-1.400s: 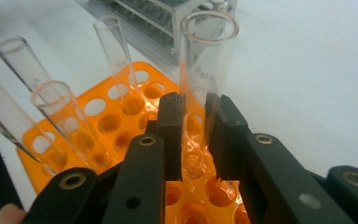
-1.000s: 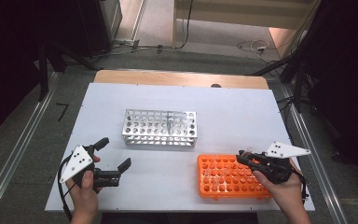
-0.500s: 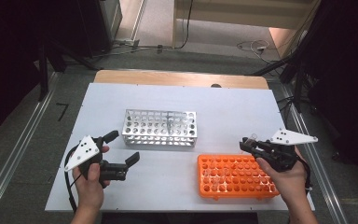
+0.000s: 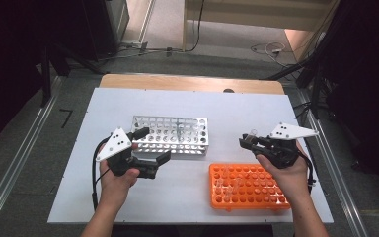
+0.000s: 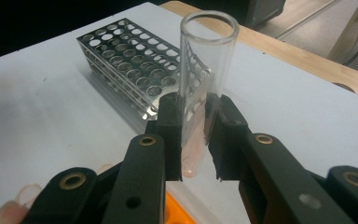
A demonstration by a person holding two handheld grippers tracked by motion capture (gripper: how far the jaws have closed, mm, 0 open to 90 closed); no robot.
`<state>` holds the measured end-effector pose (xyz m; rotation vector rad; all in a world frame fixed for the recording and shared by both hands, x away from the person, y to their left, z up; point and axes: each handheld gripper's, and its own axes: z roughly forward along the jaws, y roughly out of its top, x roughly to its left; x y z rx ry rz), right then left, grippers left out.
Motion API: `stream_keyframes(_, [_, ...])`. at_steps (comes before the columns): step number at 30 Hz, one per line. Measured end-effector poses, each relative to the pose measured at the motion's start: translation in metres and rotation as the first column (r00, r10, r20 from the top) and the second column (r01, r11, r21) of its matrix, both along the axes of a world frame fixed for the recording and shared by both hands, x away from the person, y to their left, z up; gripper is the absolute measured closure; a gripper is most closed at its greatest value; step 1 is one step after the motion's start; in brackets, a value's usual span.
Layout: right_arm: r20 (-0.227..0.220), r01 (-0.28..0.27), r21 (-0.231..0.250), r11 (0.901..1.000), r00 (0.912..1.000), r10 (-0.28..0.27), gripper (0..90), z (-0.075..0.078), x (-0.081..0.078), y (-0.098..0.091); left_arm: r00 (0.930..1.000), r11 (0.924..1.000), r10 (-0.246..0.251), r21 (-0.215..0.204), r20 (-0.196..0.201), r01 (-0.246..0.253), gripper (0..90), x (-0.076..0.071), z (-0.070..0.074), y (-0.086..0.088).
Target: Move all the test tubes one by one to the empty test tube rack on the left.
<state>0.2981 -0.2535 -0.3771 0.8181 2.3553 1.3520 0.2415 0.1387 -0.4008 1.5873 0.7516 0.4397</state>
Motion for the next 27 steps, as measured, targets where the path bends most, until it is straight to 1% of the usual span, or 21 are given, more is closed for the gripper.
stream_keyframes(1, [0.002, -0.007, 0.0, 1.0, 1.0, 0.007, 74.2, 0.0, 0.001, 0.003, 1.0, 1.0, -0.006, 0.003, 0.001, 0.006, 1.1, 0.002, 0.001, -0.002])
stream_keyframes(3, [0.002, -0.015, 0.004, 0.9999, 0.9999, 0.015, 74.2, 0.0, 0.003, 0.008, 0.9994, 0.9995, -0.032, -0.002, -0.009, 0.032, 1.0, 0.007, 0.004, -0.007])
stream_keyframes(5, [0.002, -0.026, 0.002, 0.9997, 0.9997, 0.026, 74.2, 0.001, 0.004, 0.014, 0.9989, 0.999, -0.044, 0.005, -0.015, 0.044, 1.2, 0.01, 0.006, -0.013])
stream_keyframes(7, [-0.001, -0.038, 0.007, 0.9992, 0.9993, 0.038, 74.2, 0.001, 0.005, 0.021, 0.999, 0.999, -0.041, 0.014, -0.014, 0.042, 2.1, 0.013, 0.009, -0.018])
stream_keyframes(9, [-0.003, -0.056, 0.015, 0.9983, 0.9984, 0.056, 74.2, 0.001, 0.006, 0.026, 0.9988, 0.9992, -0.041, 0.001, -0.028, 0.041, 2.9, 0.016, 0.011, -0.021])
stream_keyframes(10, [-0.002, -0.063, 0.016, 0.9979, 0.998, 0.063, 74.2, 0.001, 0.005, 0.029, 0.9988, 0.9993, -0.038, 0.002, -0.032, 0.038, 3.8, 0.017, 0.012, -0.023])
stream_keyframes(13, [-0.009, -0.084, 0.014, 0.9963, 0.9964, 0.085, 74.2, -0.001, 0.005, 0.036, 0.9984, 0.9993, -0.038, -0.007, -0.042, 0.038, 9.8, 0.018, 0.015, -0.026])
stream_keyframes(15, [-0.01, -0.097, 0.016, 0.9951, 0.9952, 0.098, 74.2, -0.002, 0.004, 0.041, 0.9973, 0.9983, -0.053, -0.026, -0.05, 0.052, 13.8, 0.018, 0.017, -0.026])
stream_keyframes(17, [-0.008, -0.109, 0.013, 0.9939, 0.994, 0.109, 74.2, -0.004, 0.003, 0.046, 0.9969, 0.9971, -0.062, -0.047, -0.049, 0.06, 20.8, 0.019, 0.018, -0.027])
stream_keyframes(19, [-0.014, -0.119, 0.02, 0.9927, 0.9927, 0.12, 74.2, -0.006, 0.003, 0.051, 0.9964, 0.9969, -0.066, -0.046, -0.054, 0.063, 23.1, 0.02, 0.019, -0.028])
stream_keyframes(21, [-0.021, -0.131, 0.035, 0.9908, 0.9911, 0.131, 74.2, -0.007, 0.001, 0.055, 0.9953, 0.9961, -0.08, -0.042, -0.055, 0.077, 27.3, 0.02, 0.019, -0.029])
stream_keyframes(24, [-0.019, -0.15, 0.024, 0.9884, 0.9884, 0.151, 74.2, -0.008, -0.002, 0.064, 0.9935, 0.9948, -0.101, -0.019, -0.053, 0.1, 32.0, 0.017, 0.017, -0.034])
stream_keyframes(25, [-0.02, -0.156, 0.021, 0.9875, 0.9875, 0.156, 74.2, -0.009, -0.003, 0.066, 0.9929, 0.994, -0.107, -0.024, -0.052, 0.106, 33.8, 0.017, 0.017, -0.035])
stream_keyframes(27, [-0.025, -0.165, 0.016, 0.9862, 0.986, 0.165, 74.2, -0.011, -0.005, 0.071, 0.9922, 0.9933, -0.114, -0.022, -0.051, 0.113, 36.2, 0.016, 0.017, -0.037])
